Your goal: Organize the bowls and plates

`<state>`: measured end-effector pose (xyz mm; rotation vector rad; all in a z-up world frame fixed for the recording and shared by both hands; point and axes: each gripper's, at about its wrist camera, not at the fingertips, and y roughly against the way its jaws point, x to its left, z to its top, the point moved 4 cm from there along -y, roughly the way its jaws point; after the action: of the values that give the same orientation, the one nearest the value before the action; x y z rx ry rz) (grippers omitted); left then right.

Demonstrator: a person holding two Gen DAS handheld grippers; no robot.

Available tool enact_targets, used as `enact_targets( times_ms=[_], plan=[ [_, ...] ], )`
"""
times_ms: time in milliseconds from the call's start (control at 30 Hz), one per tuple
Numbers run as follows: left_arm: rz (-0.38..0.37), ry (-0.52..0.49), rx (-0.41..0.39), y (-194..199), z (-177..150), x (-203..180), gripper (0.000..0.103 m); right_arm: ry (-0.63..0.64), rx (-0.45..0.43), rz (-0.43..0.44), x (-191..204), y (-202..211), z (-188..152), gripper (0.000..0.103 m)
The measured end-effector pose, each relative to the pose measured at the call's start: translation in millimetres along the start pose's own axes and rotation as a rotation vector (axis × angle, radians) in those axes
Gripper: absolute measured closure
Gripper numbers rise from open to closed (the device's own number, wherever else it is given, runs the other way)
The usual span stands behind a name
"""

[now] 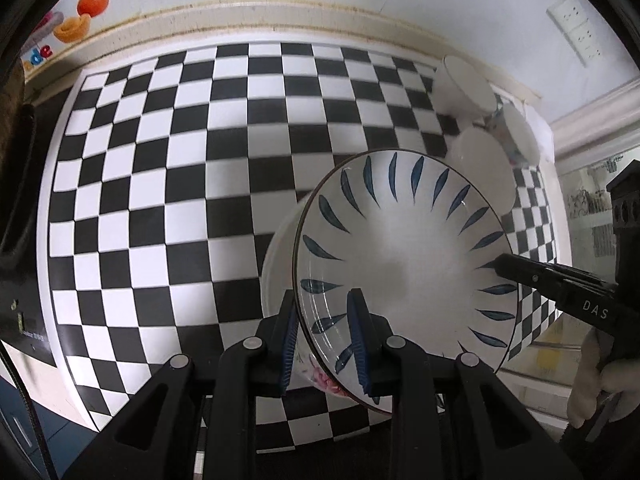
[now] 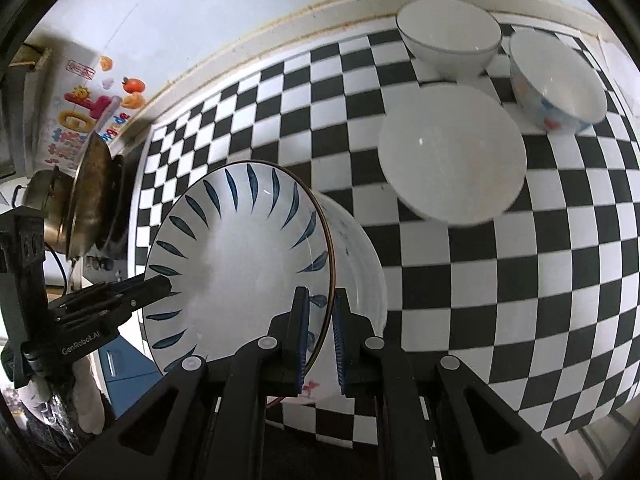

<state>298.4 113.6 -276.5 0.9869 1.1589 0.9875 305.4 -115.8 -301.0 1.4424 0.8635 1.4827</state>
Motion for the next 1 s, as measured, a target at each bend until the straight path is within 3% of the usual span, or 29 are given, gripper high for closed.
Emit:
enact_targets(
  times_ms=[533,1000],
  plan=[
    [0.046,0.002,0.095,-44.3,-8.5,1.5,0.081,0.003,0.063,-0.034,-18.7,-35.6,-9.2,0.09],
    [0.102,0.065,0.102,-56.4,-15.9,5.6,0.081,0.057,0.126,-0.046,-19.2,-60.8,-13.5,0.09]
  ],
)
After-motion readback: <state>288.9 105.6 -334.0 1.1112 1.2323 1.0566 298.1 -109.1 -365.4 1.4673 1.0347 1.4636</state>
